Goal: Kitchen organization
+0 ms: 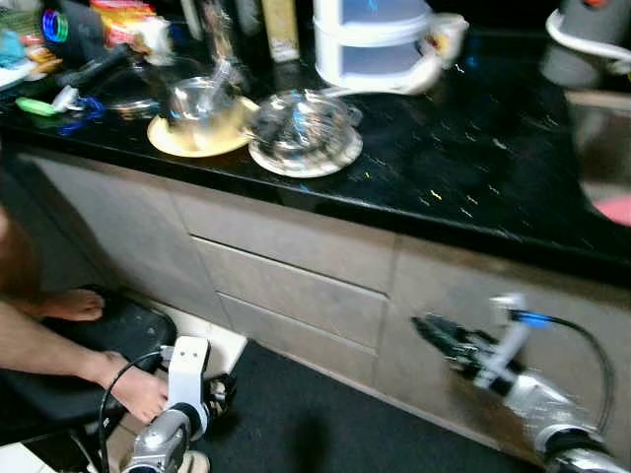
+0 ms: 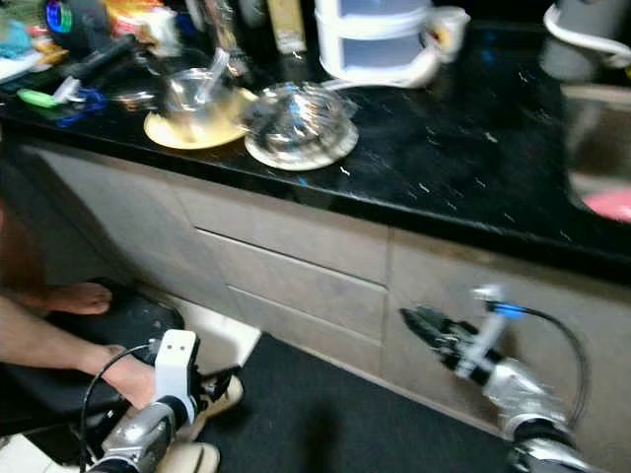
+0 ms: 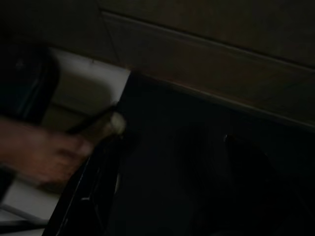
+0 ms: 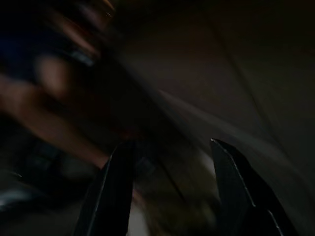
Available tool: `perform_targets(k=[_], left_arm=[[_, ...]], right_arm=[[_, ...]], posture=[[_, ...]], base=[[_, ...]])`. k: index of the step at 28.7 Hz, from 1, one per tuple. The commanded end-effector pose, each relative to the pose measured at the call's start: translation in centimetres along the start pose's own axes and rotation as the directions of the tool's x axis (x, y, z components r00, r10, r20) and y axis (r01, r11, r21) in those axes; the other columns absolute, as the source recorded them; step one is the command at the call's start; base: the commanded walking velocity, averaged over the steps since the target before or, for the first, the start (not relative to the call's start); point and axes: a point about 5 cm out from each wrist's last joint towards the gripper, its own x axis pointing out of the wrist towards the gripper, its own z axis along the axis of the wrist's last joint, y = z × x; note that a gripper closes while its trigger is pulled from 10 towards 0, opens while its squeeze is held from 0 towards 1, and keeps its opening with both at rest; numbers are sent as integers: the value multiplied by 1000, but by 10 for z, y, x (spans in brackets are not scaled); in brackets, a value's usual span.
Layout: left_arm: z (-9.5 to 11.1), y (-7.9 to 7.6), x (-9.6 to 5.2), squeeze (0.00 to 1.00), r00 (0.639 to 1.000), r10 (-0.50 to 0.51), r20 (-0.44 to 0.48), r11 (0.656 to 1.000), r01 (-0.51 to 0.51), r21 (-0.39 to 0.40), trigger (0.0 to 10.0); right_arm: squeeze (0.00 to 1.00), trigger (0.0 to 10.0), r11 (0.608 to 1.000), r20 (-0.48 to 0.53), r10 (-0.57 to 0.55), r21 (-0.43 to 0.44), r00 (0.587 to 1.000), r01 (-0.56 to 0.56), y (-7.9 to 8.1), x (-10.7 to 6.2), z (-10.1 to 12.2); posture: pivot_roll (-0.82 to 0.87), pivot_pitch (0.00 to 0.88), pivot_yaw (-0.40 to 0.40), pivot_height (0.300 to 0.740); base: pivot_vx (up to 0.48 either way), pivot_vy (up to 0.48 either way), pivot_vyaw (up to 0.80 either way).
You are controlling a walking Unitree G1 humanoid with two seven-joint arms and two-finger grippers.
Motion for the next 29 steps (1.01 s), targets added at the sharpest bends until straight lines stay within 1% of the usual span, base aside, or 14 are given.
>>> perform_targets(k=[1, 2, 3, 4, 5, 6, 7, 8, 10, 13, 16, 22, 26, 29], left_arm=[[6, -3, 3, 0, 1000, -9, 18, 1000, 9, -3, 10000], [6, -3, 3, 0, 1000, -9, 18, 1000, 9, -3, 10000], [8, -6, 4, 0, 1000, -17, 26, 1000, 17, -1, 10000], [8, -6, 4, 0, 1000, -17, 26, 1000, 17, -1, 10000], [8, -7, 5, 0, 999, -20, 30, 1000, 20, 0, 10000], [8, -7, 5, 0, 999, -20, 30, 1000, 20, 0, 10000], [9, -9, 5, 0, 999, -26, 36, 1000, 26, 3, 10000], [10, -10, 5, 0, 999, -28, 38, 1000, 28, 3, 10000], [10, -10, 5, 0, 999, -28, 38, 1000, 28, 3, 10000], [11, -12, 6, 0, 998, -38, 45, 999, 38, 10, 10000], [11, -13, 6, 0, 998, -39, 53, 999, 39, 7, 10000], [10, -12, 6, 0, 998, -34, 50, 999, 33, 14, 10000], [8, -12, 5, 0, 999, -42, 35, 999, 41, 10, 10000], [8, -12, 5, 0, 998, -45, 33, 999, 45, 5, 10000]], right_arm=[[0, 10000, 994, 28, 95, 48, 995, -97, 7, -6, 0], [0, 10000, 994, 28, 95, 48, 995, -97, 7, -6, 0], [0, 10000, 953, 97, 293, 49, 951, -299, 28, -5, 18], [0, 10000, 953, 97, 293, 49, 951, -299, 28, -5, 18], [0, 10000, 914, 131, 393, 49, 910, -402, 41, -5, 28], [0, 10000, 914, 131, 393, 49, 910, -402, 41, -5, 28], [0, 10000, 837, 155, 538, 18, 828, -547, 63, -1, 44], [0, 10000, 812, 157, 575, 11, 803, -583, 69, 0, 49], [0, 10000, 812, 157, 575, 11, 803, -583, 69, 0, 49], [0, 10000, 737, 215, 668, -62, 712, -673, 87, 6, 74], [0, 10000, 698, 250, 709, -114, 660, -707, 98, 7, 91], [0, 10000, 650, 218, 758, -172, 615, -740, 120, 15, 104], [0, 10000, 693, 235, 721, -258, 652, -673, 134, 36, 121], [0, 10000, 703, 233, 709, -303, 666, -643, 138, 43, 128]], posture=[[-34, 46, 62, 740], [-34, 46, 62, 740], [-33, 48, 62, 740], [-33, 48, 62, 740], [-29, 49, 63, 740], [-29, 49, 63, 740], [-28, 50, 65, 740], [-29, 52, 66, 740], [-29, 52, 66, 740], [-28, 52, 66, 740], [-27, 52, 66, 740], [-29, 55, 65, 740], [-27, 58, 63, 740], [-27, 59, 64, 740]], base=[[382, 0, 0], [382, 0, 0], [382, 0, 0], [382, 0, 0], [382, 0, 0], [382, 0, 0], [375, 0, 0], [375, 0, 0], [375, 0, 0], [363, 0, 0], [317, 0, 0], [44, 0, 0], [0, 0, 0], [0, 0, 0]])
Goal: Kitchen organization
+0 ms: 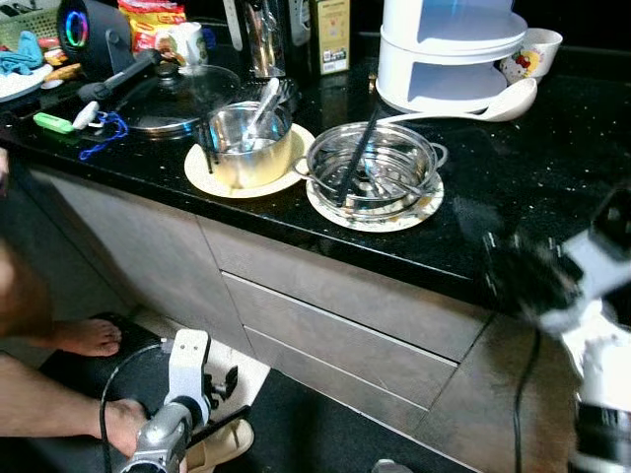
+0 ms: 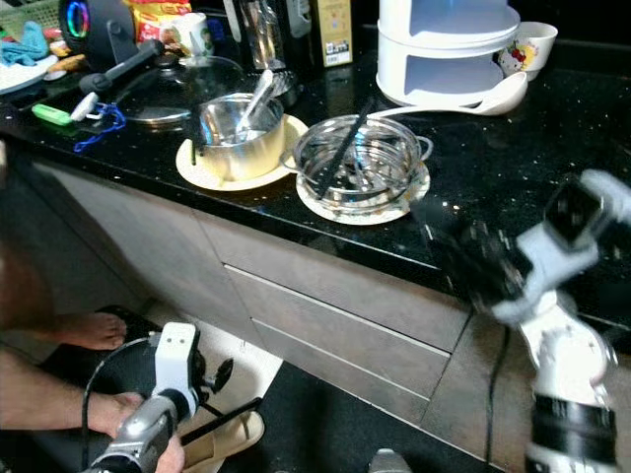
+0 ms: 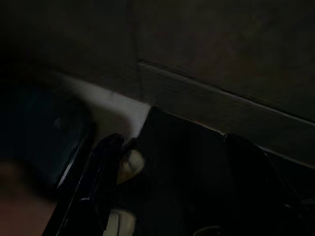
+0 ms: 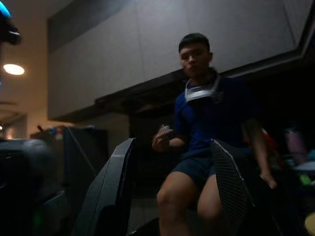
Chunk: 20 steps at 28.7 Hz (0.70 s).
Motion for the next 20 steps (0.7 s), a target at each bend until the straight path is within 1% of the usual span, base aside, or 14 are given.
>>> perform_targets(k=[1, 4, 5, 6, 8, 9, 10, 11, 12, 13, 14, 15, 17, 20], left_arm=[[-6, 5, -4, 0, 1000, 9, -28, 1000, -9, -3, 10000], [-6, 5, -3, 0, 999, 10, -33, 1000, -10, -1, 10000], [-6, 5, -3, 0, 999, 10, -33, 1000, -10, -1, 10000], [-6, 5, -3, 0, 999, 14, -36, 1000, -14, 1, 10000], [-6, 6, -3, 0, 999, 22, -41, 1000, -22, 6, 10000], [-6, 6, -3, 0, 999, 26, -41, 1000, -26, 7, 10000], [-6, 7, -3, 0, 999, 33, -43, 999, -32, 8, 10000], [-6, 8, -3, 0, 998, 35, -43, 999, -35, 8, 10000], [-6, 8, -3, 0, 998, 36, -44, 999, -36, 9, 10000], [-6, 8, -3, 0, 998, 36, -44, 999, -36, 9, 10000], [-6, 8, -3, 0, 998, 39, -45, 999, -39, 9, 10000], [-6, 8, -3, 0, 998, 41, -48, 999, -40, 11, 10000], [-6, 9, -3, 0, 998, 43, -52, 999, -42, 12, 10000], [-7, 9, -3, 0, 998, 43, -55, 999, -43, 12, 10000]], right_arm=[[0, 10000, 999, -19, -4, -39, 1000, 3, 1, 6, 1], [0, 10000, 994, 41, 79, -85, 996, -75, 10, 23, 24], [0, 10000, 994, 41, 79, -85, 996, -75, 10, 23, 24], [0, 10000, 988, 30, 103, -122, 994, -99, 13, 31, 31], [0, 10000, 982, 1, 89, -167, 996, -88, 13, 38, 33], [0, 10000, 975, -18, 46, -216, 999, -49, 9, 43, 34], [0, 10000, 944, -51, -76, -324, 996, 55, -4, 52, 37], [0, 10000, 923, -70, -161, -363, 984, 125, -13, 57, 37], [0, 10000, 907, -81, -215, -385, 973, 168, -19, 59, 37], [0, 10000, 907, -81, -215, -385, 973, 168, -19, 59, 37], [0, 10000, 869, -110, -295, -443, 949, 219, -29, 63, 36], [0, 10000, 829, -158, -381, -494, 911, 261, -38, 67, 33], [0, 10000, 751, -206, -514, -578, 833, 320, -54, 74, 33], [0, 10000, 734, -196, -530, -593, 825, 331, -56, 83, 37]], posture=[[-27, 59, 64, 740], [-26, 60, 61, 740], [-26, 60, 61, 740], [-29, 58, 62, 740], [-29, 56, 60, 740], [-29, 55, 59, 740], [-29, 54, 61, 740], [-28, 52, 62, 740], [-28, 52, 62, 740], [-28, 52, 62, 740], [-29, 51, 65, 740], [-29, 49, 65, 740], [-25, 45, 63, 740], [-26, 40, 63, 740]], base=[[0, 0, 0], [0, 0, 0], [0, 0, 0], [0, 0, 0], [0, 0, 0], [0, 0, 0], [0, 0, 0], [0, 0, 0], [0, 0, 0], [0, 0, 0], [0, 0, 0], [0, 0, 0], [0, 0, 0], [0, 0, 0]])
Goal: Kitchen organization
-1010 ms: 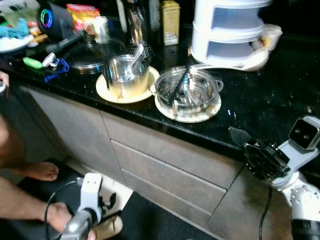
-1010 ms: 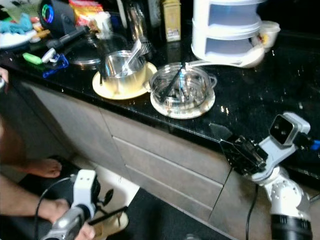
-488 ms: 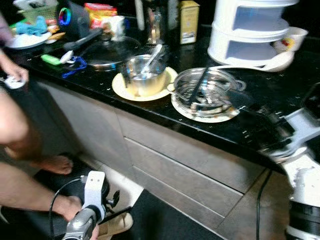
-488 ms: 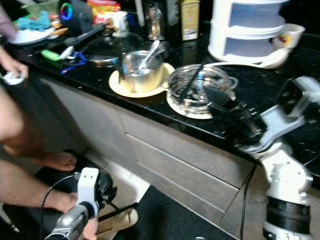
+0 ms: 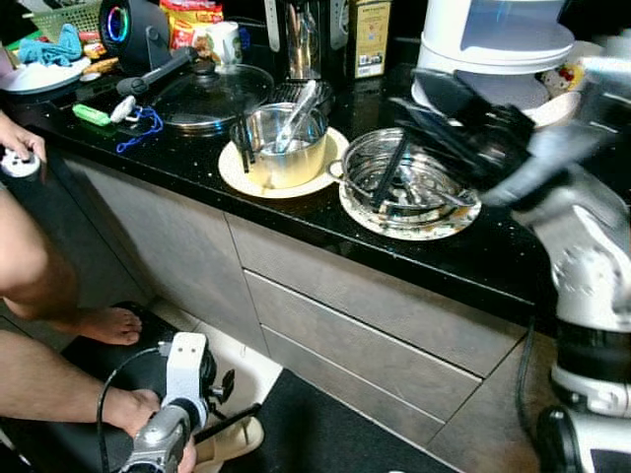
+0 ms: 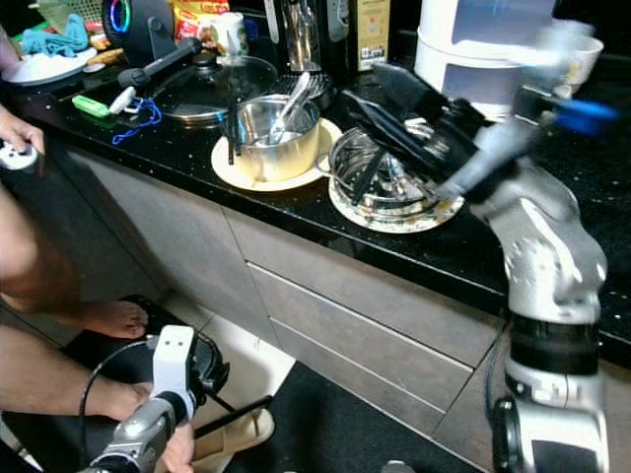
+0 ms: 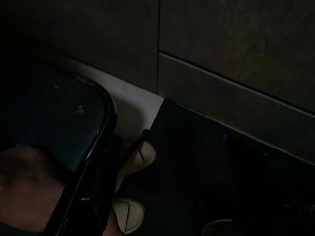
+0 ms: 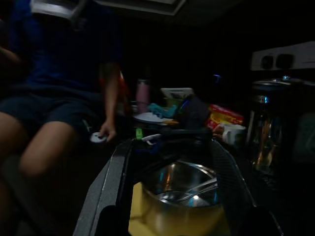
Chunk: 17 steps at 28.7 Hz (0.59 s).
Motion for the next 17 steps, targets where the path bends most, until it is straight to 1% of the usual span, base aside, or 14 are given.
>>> perform_targets(k=[1, 2, 4, 6, 7, 8, 9, 10, 11, 13, 14, 15, 16, 17], left_arm=[[-5, 6, -3, 0, 999, 17, -31, 1000, -17, 12, 10000], [-5, 6, -3, 0, 999, 16, -32, 1000, -16, 13, 10000], [-5, 6, -3, 0, 999, 15, -33, 1000, -15, 13, 10000], [-5, 6, -3, 0, 999, 16, -35, 1000, -15, 13, 10000], [-5, 6, -3, 0, 999, 16, -35, 1000, -15, 13, 10000], [-6, 6, -3, 0, 999, 17, -36, 1000, -17, 12, 10000], [-6, 6, -3, 0, 999, 17, -36, 1000, -17, 11, 10000], [-6, 6, -3, 0, 999, 17, -36, 1000, -17, 11, 10000], [-6, 6, -3, 0, 999, 17, -36, 1000, -17, 11, 10000], [-5, 6, -3, 0, 999, 16, -36, 1000, -16, 12, 10000], [-5, 6, -3, 0, 999, 17, -35, 1000, -17, 11, 10000], [-5, 6, -3, 0, 999, 17, -35, 1000, -17, 11, 10000], [-5, 5, -2, 0, 999, 19, -34, 1000, -18, 8, 10000], [-5, 5, -2, 0, 999, 19, -34, 1000, -18, 8, 10000]], right_arm=[[0, 10000, 996, -77, -77, -60, 994, 73, -5, 12, -2], [0, 10000, 992, -99, -105, -79, 990, 98, -6, 17, -3], [0, 10000, 990, -110, -122, -91, 986, 112, -6, 21, -3], [0, 10000, 985, -128, -140, -123, 982, 124, -3, 34, 1], [0, 10000, 985, -128, -140, -123, 982, 124, -3, 34, 1], [0, 10000, 991, -191, -122, -79, 974, 109, 3, 47, 1], [0, 10000, 995, -232, -104, -30, 967, 100, 5, 53, 0], [0, 10000, 995, -232, -104, -30, 967, 100, 5, 53, 0], [0, 10000, 996, -271, -87, -3, 959, 89, 7, 57, -2], [0, 10000, 995, -303, -102, -17, 948, 102, 8, 64, -4], [0, 10000, 991, -327, -130, -37, 936, 125, 8, 67, -5], [0, 10000, 991, -327, -130, -37, 936, 125, 8, 67, -5], [0, 10000, 986, -391, -166, -45, 905, 162, 7, 69, -7], [0, 10000, 986, -391, -166, -45, 905, 162, 7, 69, -7]], posture=[[-30, 38, 63, 740], [-30, 37, 63, 740], [-28, 36, 61, 740], [-25, 34, 58, 740], [-25, 34, 58, 740], [-24, 33, 56, 740], [-24, 33, 56, 740], [-24, 33, 56, 740], [-23, 34, 55, 740], [-20, 38, 53, 740], [-21, 39, 53, 740], [-21, 39, 53, 740], [-21, 39, 49, 740], [-21, 39, 49, 740]], base=[[0, 0, 0], [0, 0, 0], [0, 0, 0], [0, 0, 0], [0, 0, 0], [0, 0, 0], [0, 0, 0], [0, 0, 0], [0, 0, 0], [0, 0, 0], [0, 0, 0], [0, 0, 0], [0, 0, 0], [0, 0, 0]])
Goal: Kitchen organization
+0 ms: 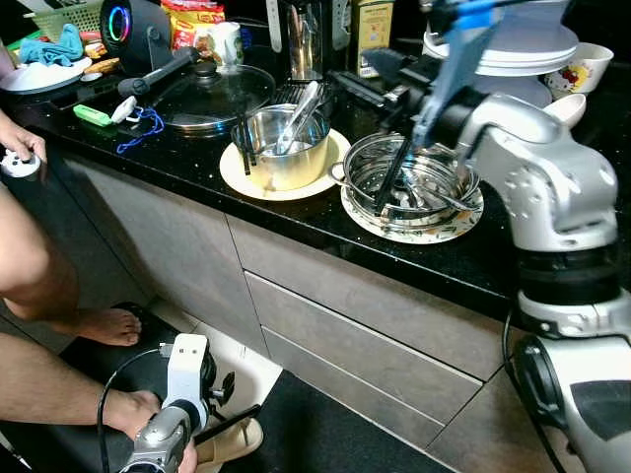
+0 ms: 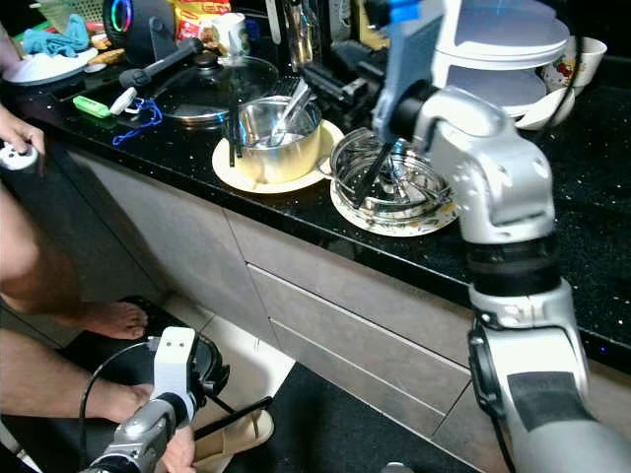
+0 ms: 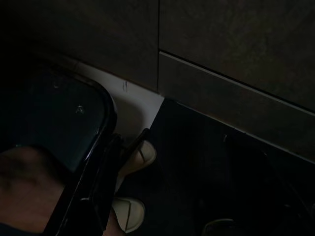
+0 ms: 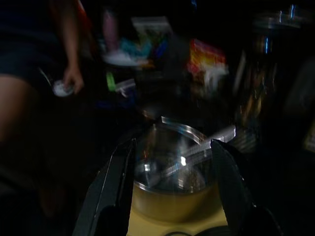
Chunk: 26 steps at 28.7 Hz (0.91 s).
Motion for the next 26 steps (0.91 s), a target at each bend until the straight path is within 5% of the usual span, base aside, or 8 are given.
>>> perform_targets(k=[1, 6, 15, 26], left_arm=[[-4, 4, -2, 0, 1000, 12, -23, 1000, -12, 4, 10000], [-1, 3, -1, 0, 1000, 14, -16, 1000, -14, -3, 10000], [0, 2, 0, 0, 1000, 27, -5, 999, -27, -23, 10000], [1, 2, 0, 0, 999, 32, 4, 999, -32, -30, 10000]], right_arm=[[0, 10000, 1000, -64, -16, -12, 998, 15, 0, 2, -1], [0, 10000, 999, -195, 39, 17, 980, -36, 5, 4, 1], [0, 10000, 988, -175, 52, 151, 983, -25, 6, 9, 19], [0, 10000, 953, -264, -111, 246, 958, 178, -5, 14, -8]], posture=[[-21, 39, 49, 740], [-23, 40, 32, 740], [-26, 36, 19, 740], [-31, 44, 12, 740]], base=[[0, 0, 0], [0, 0, 0], [0, 0, 0], [0, 0, 0]])
